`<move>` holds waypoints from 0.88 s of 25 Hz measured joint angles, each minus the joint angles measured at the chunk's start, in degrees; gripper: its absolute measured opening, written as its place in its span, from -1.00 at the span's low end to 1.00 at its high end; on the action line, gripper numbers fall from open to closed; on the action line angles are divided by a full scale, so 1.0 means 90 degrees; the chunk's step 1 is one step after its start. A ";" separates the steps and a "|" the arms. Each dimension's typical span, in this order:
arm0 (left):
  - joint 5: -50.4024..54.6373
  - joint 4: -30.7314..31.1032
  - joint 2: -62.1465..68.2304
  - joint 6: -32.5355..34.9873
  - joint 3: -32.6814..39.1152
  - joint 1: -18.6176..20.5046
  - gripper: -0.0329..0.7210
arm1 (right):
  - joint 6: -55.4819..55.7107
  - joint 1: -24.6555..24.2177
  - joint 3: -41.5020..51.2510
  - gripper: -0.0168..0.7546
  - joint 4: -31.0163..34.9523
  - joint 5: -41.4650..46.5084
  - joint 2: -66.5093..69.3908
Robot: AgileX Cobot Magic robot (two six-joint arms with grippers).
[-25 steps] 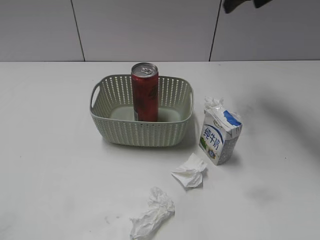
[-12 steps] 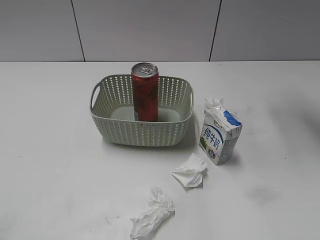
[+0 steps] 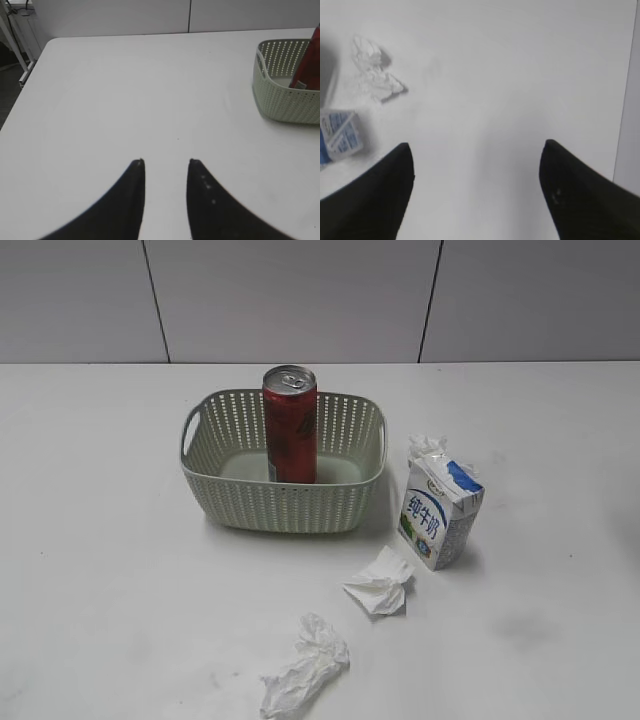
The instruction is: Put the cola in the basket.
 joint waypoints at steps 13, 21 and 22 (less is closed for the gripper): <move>0.0000 0.0000 0.0000 0.0000 0.0000 0.0000 -0.30 | 0.0009 -0.0005 0.3784 0.57 0.0438 -0.1075 -0.2928; 0.0000 0.0000 0.0000 0.0000 0.0000 0.0000 -0.30 | 0.0028 -0.0005 0.5638 0.57 0.0512 -0.1338 -0.4374; 0.0000 0.0000 0.0000 0.0000 0.0000 0.0000 -0.30 | 0.0028 -0.0005 0.5813 0.57 0.0520 -0.1338 -0.4508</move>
